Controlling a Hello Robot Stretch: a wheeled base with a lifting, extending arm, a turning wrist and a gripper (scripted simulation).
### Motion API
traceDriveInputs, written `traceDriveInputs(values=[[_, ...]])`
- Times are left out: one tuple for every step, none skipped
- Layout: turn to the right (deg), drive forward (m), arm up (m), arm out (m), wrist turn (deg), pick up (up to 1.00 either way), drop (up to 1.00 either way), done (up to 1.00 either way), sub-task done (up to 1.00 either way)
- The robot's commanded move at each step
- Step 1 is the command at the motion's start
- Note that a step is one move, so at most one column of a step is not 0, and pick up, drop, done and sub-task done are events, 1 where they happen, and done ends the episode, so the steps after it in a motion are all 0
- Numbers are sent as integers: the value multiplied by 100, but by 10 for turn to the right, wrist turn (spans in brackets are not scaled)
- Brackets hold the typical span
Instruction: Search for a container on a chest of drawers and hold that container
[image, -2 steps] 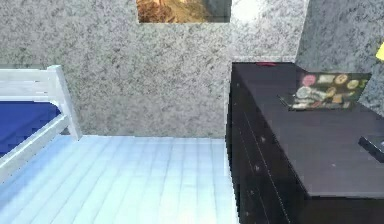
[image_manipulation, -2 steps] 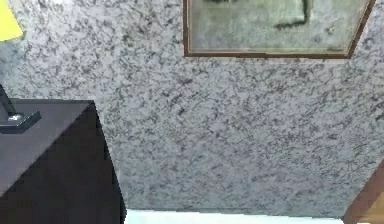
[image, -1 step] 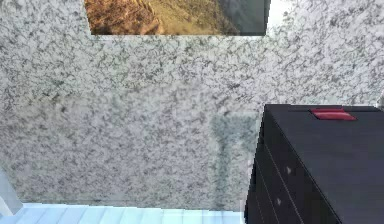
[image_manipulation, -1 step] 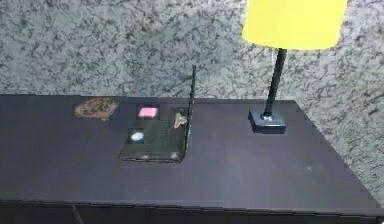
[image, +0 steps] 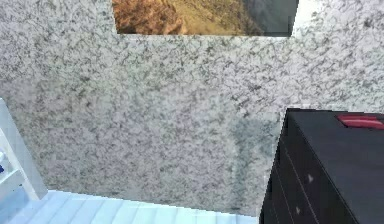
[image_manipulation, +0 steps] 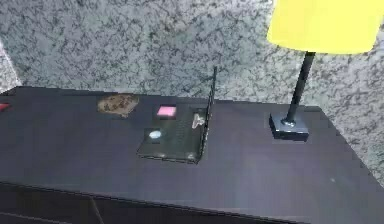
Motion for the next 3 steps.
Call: traceDriveInputs(values=[[0, 40, 0, 0, 0, 0, 0, 0, 0], [-240, 0, 0, 0, 0, 0, 0, 0, 0], [0, 0, 50, 0, 0, 0, 0, 0, 0]])
